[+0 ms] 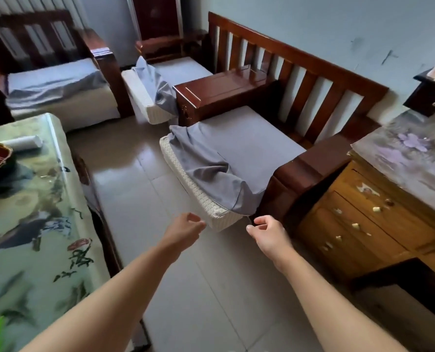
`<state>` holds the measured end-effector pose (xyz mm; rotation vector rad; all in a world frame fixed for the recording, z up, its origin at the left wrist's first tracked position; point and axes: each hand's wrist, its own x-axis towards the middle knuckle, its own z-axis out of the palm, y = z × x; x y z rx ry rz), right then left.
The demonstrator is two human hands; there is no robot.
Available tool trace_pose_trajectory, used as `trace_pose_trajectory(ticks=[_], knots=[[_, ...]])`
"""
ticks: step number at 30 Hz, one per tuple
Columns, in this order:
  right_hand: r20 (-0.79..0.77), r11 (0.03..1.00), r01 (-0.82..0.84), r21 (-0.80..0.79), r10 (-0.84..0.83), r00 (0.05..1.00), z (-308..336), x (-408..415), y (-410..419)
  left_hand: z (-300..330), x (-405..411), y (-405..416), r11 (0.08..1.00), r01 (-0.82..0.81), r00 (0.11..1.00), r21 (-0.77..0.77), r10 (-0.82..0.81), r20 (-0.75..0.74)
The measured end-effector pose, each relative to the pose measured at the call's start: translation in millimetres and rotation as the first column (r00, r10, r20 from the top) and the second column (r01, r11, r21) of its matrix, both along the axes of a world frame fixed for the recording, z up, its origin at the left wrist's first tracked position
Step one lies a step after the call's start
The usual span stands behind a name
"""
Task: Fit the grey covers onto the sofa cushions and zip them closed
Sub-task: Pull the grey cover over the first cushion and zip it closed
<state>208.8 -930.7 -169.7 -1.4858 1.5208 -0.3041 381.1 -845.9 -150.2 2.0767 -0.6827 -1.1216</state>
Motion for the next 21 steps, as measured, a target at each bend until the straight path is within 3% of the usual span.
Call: trace_pose_trajectory(ticks=[5, 15, 21], knots=[[-0.07, 1.0, -0.014, 0.014, 0.015, 0.997, -39.5, 21.0, -69.9, -44.8, 21.1, -74.7, 0.998, 0.005, 1.0, 0.065, -0.003, -0.026], [-0.197, 0.965, -0.26, 0.037, 0.262, 0.945, -165.4, 52.6, -185.0, -184.6, 88.9, -192.1, 0.965, 0.129, 0.979, 0.227, -0.16, 0.125], [-0.239, 0.926, -0.376, 0.043, 0.374, 0.896, -269.3, 83.1, -211.4, -284.5, 101.8, -241.3, 0.87, 0.387, 0.824, 0.304, -0.475, 0.311]])
